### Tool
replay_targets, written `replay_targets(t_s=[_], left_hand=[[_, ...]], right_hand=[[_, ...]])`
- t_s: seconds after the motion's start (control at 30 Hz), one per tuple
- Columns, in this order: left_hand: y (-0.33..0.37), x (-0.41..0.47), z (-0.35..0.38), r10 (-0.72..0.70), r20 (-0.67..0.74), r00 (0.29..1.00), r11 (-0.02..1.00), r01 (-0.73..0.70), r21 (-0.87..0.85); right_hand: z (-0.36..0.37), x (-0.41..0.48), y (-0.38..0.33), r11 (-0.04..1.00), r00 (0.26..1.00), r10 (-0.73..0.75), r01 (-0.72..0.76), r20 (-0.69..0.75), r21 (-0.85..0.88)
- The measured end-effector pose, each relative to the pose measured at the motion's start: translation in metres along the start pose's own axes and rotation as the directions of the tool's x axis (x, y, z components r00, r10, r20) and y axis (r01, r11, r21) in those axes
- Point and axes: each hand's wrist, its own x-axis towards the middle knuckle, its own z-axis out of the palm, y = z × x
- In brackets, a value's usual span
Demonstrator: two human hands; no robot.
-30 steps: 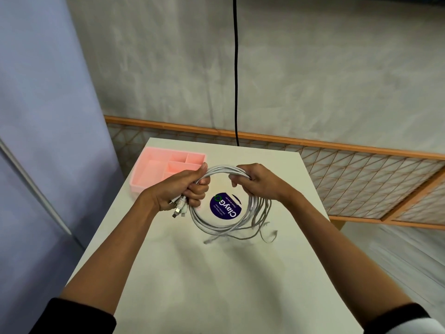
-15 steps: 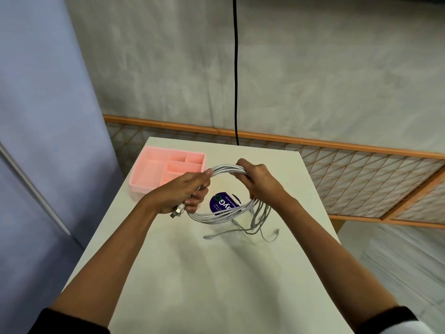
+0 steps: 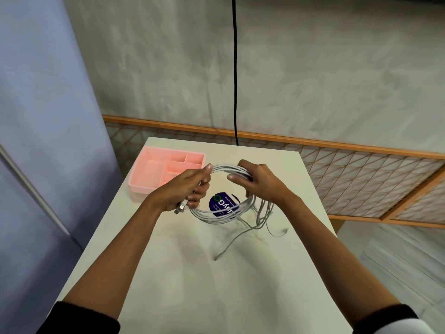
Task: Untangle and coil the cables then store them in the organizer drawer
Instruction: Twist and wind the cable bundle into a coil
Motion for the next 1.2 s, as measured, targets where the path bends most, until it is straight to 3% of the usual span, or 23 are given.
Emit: replay_targets(t_s=[0.07, 0.17, 0.4, 0.47, 0.53, 0.63, 0.7, 0.8, 0.97, 1.03, 1.1, 1.2], left_hand=[[0.002, 0.000, -0.004, -0.031, 0.020, 0.999, 0.999, 0.031, 0.021], [0.002, -0.002, -0.009, -0.104, 0.076, 0.992, 0.994, 0.100, 0.054], [0.003, -0.007, -0.018, -0.208, 0.165, 0.964, 0.978, 0.202, 0.052], [0.005, -0.009, -0.015, -0.231, 0.176, 0.957, 0.971, 0.214, 0.111], [0.008, -0.009, -0.010, -0.231, 0.160, 0.960, 0.964, 0.203, 0.173], [0.013, -0.008, -0.007, -0.190, 0.085, 0.978, 0.925, 0.149, 0.350], [0.013, -0.007, -0.005, -0.152, 0.050, 0.987, 0.873, 0.110, 0.475], [0.012, -0.005, 0.000, -0.102, 0.031, 0.994, 0.804, 0.064, 0.592], [0.009, -0.002, -0.003, -0.081, 0.013, 0.997, 0.789, 0.056, 0.612], [0.007, -0.003, -0.008, -0.107, 0.021, 0.994, 0.835, 0.079, 0.545], [0.006, -0.003, -0.013, -0.144, 0.041, 0.989, 0.864, 0.105, 0.493], [0.005, -0.002, -0.019, -0.203, 0.054, 0.978, 0.882, 0.158, 0.444]], right_hand=[[-0.003, 0.000, 0.006, 0.998, 0.999, -0.037, 0.036, -0.011, -0.047], [-0.006, -0.001, 0.012, 0.957, 0.978, -0.167, 0.131, -0.121, -0.260], [-0.004, -0.009, 0.011, 0.715, 0.831, -0.543, 0.381, -0.122, -0.586], [-0.006, -0.006, 0.012, 0.666, 0.825, -0.557, 0.375, -0.095, -0.645], [-0.011, -0.004, 0.011, 0.698, 0.874, -0.478, 0.318, -0.086, -0.642], [-0.011, -0.004, 0.003, 0.891, 0.989, -0.146, 0.141, 0.022, -0.432], [-0.012, -0.001, -0.001, 0.988, 0.981, 0.122, -0.105, 0.152, -0.116], [-0.018, 0.001, -0.004, 0.915, 0.911, 0.248, -0.332, 0.329, 0.230], [-0.027, -0.001, 0.002, 0.742, 0.750, 0.222, -0.545, 0.623, 0.391], [-0.026, -0.006, 0.003, 0.804, 0.796, 0.164, -0.450, 0.583, 0.389], [-0.024, -0.012, 0.001, 0.894, 0.888, 0.096, -0.276, 0.450, 0.353], [-0.018, -0.017, 0.005, 0.995, 0.972, -0.094, 0.087, 0.213, 0.043]])
